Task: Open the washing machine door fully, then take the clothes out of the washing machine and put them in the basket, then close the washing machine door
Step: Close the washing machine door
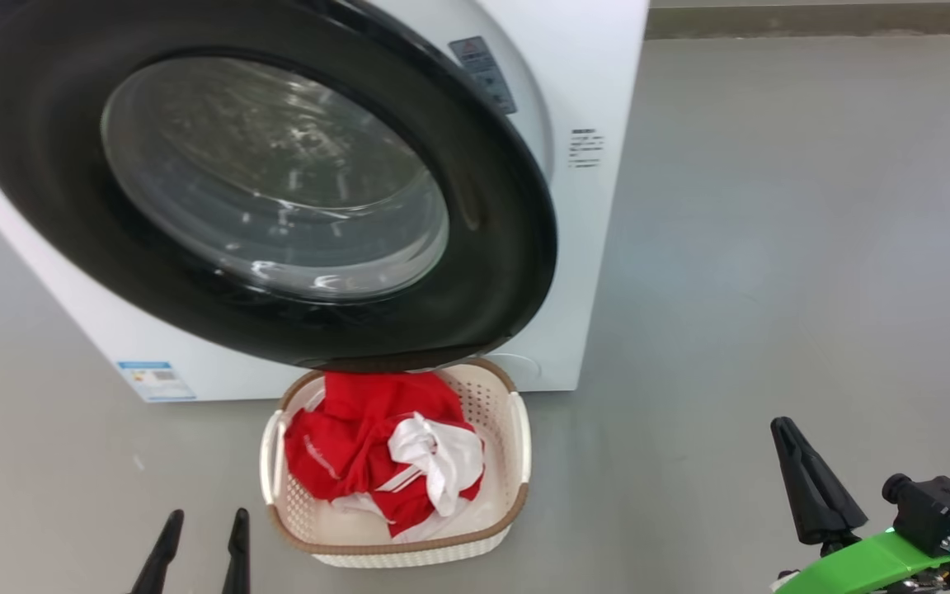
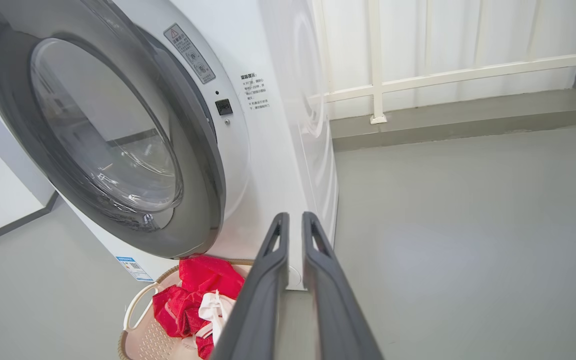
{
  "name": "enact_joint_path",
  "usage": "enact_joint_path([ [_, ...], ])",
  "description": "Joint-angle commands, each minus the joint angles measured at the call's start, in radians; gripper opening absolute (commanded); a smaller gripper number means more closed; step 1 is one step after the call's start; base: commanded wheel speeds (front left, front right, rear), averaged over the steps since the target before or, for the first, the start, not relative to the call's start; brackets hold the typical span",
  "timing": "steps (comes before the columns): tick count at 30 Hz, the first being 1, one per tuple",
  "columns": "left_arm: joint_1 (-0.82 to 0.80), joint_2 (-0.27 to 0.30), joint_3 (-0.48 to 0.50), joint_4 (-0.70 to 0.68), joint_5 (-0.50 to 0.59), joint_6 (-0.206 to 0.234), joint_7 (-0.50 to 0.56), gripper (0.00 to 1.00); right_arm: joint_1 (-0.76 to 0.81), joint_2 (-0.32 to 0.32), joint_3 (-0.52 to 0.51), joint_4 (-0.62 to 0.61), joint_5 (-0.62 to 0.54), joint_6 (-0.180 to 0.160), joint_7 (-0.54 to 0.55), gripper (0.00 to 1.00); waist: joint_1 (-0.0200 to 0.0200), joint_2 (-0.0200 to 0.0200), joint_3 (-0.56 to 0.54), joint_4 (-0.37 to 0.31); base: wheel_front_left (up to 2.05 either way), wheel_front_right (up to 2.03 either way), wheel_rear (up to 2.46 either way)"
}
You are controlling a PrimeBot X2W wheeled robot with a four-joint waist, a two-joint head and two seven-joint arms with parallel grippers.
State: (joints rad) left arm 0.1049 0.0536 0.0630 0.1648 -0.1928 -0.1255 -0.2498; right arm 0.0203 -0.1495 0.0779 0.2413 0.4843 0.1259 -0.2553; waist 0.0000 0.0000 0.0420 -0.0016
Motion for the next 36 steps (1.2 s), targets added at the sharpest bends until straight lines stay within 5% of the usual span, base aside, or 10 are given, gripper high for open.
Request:
enact_joint_path([
  [1,-0.023,0.006,0.024,-0.030,0.004,-0.005,-0.012,1.00,-0.030,-0.006,0.023,-0.025,0.009,0.005,-0.006,0.00,0.0000,0.0000,0.002,0.030,0.00,0.00,0.00],
  [14,-0.080,-0.003,-0.041,-0.037,-0.030,-0.005,-0.012,1.00,-0.235,0.007,0.102,0.002,0.017,0.005,-0.006,0.00,0.0000,0.0000,0.063,0.180,0.00,0.00,0.00],
  [36,-0.181,-0.003,-0.135,-0.046,-0.104,-0.005,-0.012,1.00,-0.527,-0.038,0.170,0.147,0.053,0.005,-0.006,0.00,0.0000,0.0000,0.205,0.285,0.00,0.00,0.00],
])
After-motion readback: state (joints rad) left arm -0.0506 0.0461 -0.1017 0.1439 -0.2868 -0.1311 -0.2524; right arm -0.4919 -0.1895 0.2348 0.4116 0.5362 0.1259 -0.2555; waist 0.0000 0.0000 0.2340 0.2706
